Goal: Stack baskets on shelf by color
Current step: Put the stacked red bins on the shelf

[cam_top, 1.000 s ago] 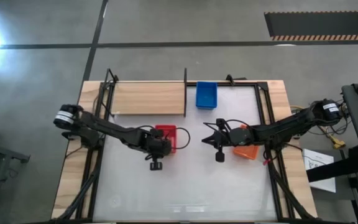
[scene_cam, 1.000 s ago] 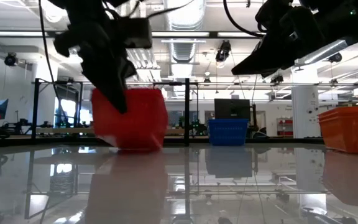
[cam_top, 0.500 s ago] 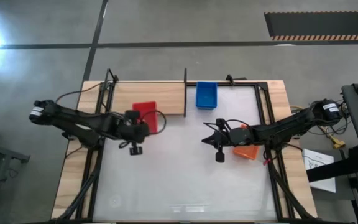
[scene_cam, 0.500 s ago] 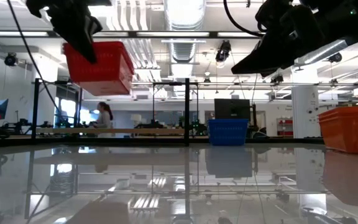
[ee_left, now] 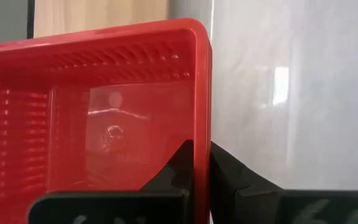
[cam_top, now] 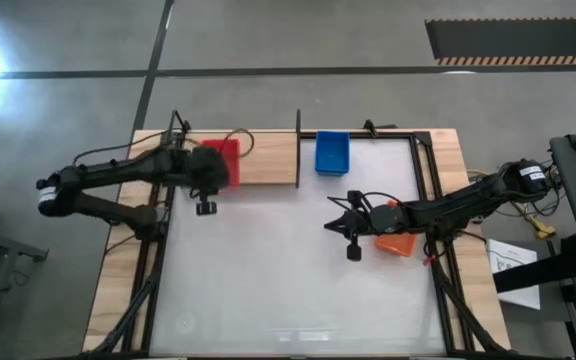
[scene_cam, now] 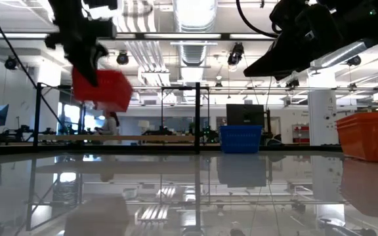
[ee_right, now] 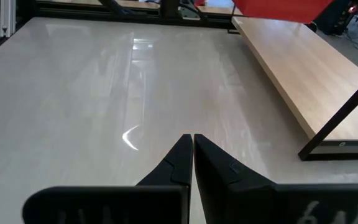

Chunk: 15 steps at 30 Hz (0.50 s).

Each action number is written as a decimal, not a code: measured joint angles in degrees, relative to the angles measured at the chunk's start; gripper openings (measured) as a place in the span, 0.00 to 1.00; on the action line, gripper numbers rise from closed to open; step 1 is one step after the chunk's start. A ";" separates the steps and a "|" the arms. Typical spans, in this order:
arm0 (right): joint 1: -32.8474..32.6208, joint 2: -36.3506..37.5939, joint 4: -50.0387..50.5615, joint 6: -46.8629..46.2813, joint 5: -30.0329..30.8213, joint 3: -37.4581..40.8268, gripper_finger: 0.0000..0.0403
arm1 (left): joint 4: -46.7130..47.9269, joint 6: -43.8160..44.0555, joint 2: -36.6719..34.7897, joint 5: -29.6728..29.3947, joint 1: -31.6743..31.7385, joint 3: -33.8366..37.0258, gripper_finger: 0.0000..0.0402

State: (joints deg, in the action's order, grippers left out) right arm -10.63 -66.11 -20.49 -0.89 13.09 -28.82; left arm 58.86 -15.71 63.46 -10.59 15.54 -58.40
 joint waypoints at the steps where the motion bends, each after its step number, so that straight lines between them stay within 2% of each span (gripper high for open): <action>1: 0.00 0.00 0.00 0.00 -0.01 0.00 0.02 | -0.09 -1.67 0.03 0.69 2.57 0.83 0.00; 7: 0.00 0.00 0.02 0.02 -0.01 0.00 0.02 | -6.55 -10.34 -0.64 6.10 15.02 6.52 0.00; 15: 0.00 0.00 0.07 0.48 -0.01 0.00 0.02 | -11.33 -17.26 -0.40 8.11 23.44 11.98 0.00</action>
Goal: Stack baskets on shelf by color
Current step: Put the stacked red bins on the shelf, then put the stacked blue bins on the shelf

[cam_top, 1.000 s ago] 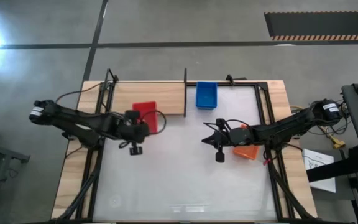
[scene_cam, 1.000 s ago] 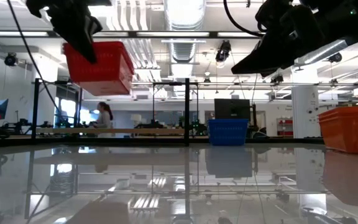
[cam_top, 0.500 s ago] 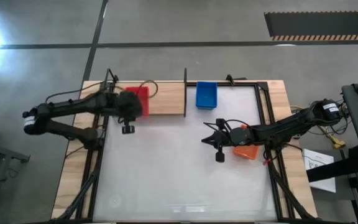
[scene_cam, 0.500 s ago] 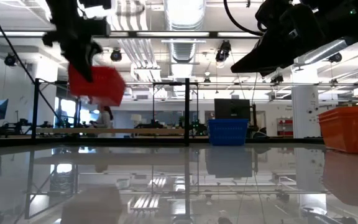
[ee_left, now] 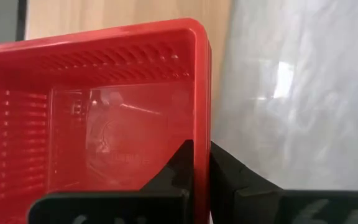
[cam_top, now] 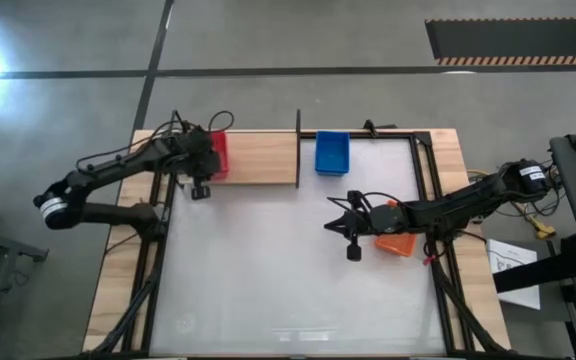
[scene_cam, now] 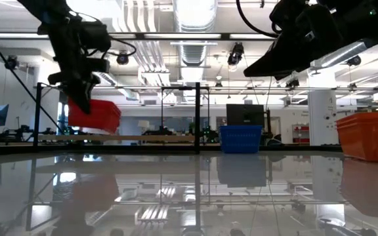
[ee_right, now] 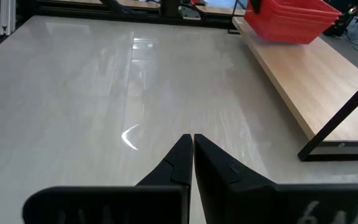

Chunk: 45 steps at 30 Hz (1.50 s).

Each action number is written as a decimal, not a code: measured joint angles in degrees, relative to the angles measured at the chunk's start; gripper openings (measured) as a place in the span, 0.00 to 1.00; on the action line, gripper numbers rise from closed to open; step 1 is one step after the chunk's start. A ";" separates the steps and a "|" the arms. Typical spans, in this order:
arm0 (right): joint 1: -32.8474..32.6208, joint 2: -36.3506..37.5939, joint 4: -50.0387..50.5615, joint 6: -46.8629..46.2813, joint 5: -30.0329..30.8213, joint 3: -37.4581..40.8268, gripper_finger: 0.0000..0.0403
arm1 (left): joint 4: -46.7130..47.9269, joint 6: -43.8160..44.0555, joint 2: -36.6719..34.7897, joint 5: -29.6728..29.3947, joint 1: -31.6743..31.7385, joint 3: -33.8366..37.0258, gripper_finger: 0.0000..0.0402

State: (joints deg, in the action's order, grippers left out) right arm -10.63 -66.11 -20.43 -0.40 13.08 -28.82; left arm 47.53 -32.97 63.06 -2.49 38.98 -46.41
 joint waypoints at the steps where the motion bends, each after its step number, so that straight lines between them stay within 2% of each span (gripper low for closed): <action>1: 0.00 0.00 0.00 0.00 0.00 0.00 0.02 | -0.43 -0.75 -0.08 0.34 0.72 0.46 0.00; 11: 0.00 -1.57 -0.09 0.42 0.00 0.00 0.02 | -2.39 -4.01 -0.08 1.32 5.46 1.44 0.00; 33: 0.00 -1.60 -0.26 0.04 0.00 0.00 0.02 | 0.00 -6.67 -0.10 -2.33 5.64 1.64 0.04; 45: 0.00 -1.60 -0.56 0.00 0.00 0.00 0.02 | 0.52 -6.55 -0.90 -2.34 5.63 1.66 0.20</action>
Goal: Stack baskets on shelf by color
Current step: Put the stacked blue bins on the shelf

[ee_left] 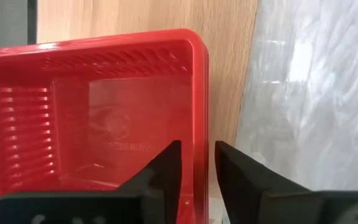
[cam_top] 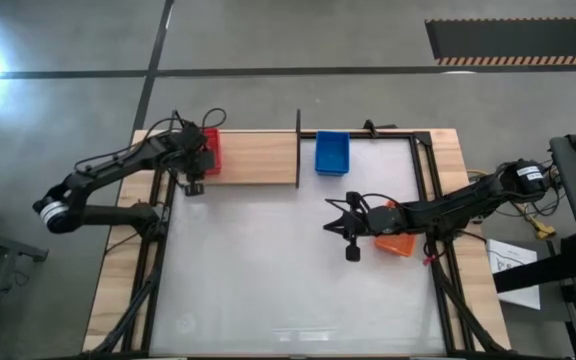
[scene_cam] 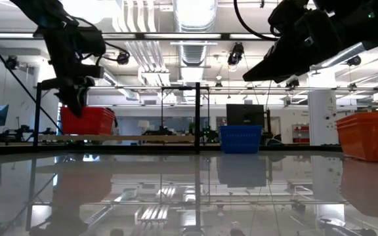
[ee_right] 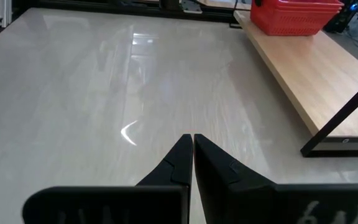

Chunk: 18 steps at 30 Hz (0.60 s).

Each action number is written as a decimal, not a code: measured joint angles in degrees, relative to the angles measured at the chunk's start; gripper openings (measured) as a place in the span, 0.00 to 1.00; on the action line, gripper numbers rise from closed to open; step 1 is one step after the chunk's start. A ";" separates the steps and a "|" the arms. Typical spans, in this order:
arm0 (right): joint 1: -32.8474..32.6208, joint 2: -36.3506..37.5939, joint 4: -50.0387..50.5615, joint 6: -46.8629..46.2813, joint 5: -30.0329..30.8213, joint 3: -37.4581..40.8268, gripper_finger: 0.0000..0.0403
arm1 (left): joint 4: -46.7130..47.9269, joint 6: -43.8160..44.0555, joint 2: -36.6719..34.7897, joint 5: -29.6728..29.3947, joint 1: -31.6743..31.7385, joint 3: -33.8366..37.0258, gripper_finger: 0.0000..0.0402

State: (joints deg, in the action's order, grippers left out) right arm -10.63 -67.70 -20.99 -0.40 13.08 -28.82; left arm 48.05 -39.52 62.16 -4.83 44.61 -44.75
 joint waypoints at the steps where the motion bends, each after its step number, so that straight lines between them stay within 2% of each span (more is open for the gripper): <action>1: 0.00 0.00 -0.14 0.00 0.00 0.00 0.02 | 0.00 0.03 -0.29 0.01 0.01 0.00 0.21; 18: 0.00 0.00 -1.04 0.05 0.00 0.00 0.02 | 0.49 1.70 -8.42 0.01 -0.01 -0.24 0.22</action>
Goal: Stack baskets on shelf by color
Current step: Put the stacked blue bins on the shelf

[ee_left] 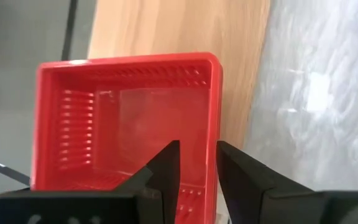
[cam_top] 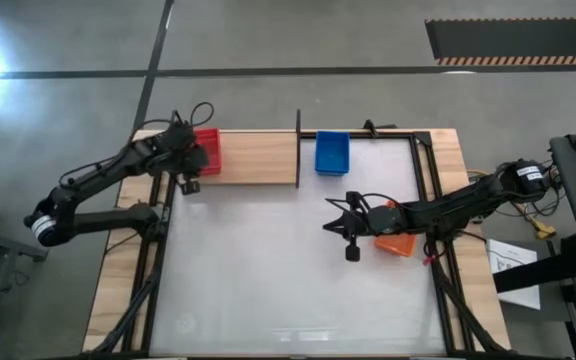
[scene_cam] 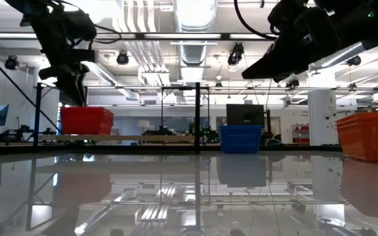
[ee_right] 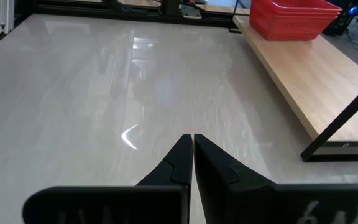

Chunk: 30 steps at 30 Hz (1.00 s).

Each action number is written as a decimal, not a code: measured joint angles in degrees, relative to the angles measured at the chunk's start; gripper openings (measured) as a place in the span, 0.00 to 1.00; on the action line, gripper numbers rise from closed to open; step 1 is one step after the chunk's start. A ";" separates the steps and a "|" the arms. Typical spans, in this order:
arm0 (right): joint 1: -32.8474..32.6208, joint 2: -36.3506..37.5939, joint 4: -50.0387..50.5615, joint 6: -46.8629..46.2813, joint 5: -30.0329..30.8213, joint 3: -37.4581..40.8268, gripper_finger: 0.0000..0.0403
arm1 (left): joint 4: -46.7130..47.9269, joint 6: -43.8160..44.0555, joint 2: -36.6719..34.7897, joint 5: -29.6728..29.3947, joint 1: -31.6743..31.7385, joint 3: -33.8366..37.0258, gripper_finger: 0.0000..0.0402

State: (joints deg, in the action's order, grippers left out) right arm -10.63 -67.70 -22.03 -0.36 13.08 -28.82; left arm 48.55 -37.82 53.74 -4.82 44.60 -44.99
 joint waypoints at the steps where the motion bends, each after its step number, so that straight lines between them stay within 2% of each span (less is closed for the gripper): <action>1: 0.00 0.00 -0.11 0.00 0.00 0.00 0.02 | -0.01 0.00 -0.57 0.00 0.01 0.00 0.22; 13: 0.00 0.00 -1.04 0.37 0.02 -0.02 0.02 | -1.62 2.59 -6.54 0.17 -0.67 0.00 0.22; 18: 0.00 0.01 -1.03 0.37 0.01 0.00 0.02 | -4.52 7.59 -7.61 4.73 -2.88 0.01 0.21; 23: 0.00 0.00 -1.04 0.37 0.02 0.00 0.02 | -10.79 13.20 -7.81 8.05 -8.06 0.16 0.14; 30: 0.00 0.00 -1.03 -0.52 0.02 0.00 0.02 | -24.33 18.00 -6.47 9.89 -17.61 0.42 0.01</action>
State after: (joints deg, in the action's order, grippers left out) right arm -10.63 -67.70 -23.06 -0.88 13.10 -28.82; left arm 24.22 -19.82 47.26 5.07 26.99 -44.57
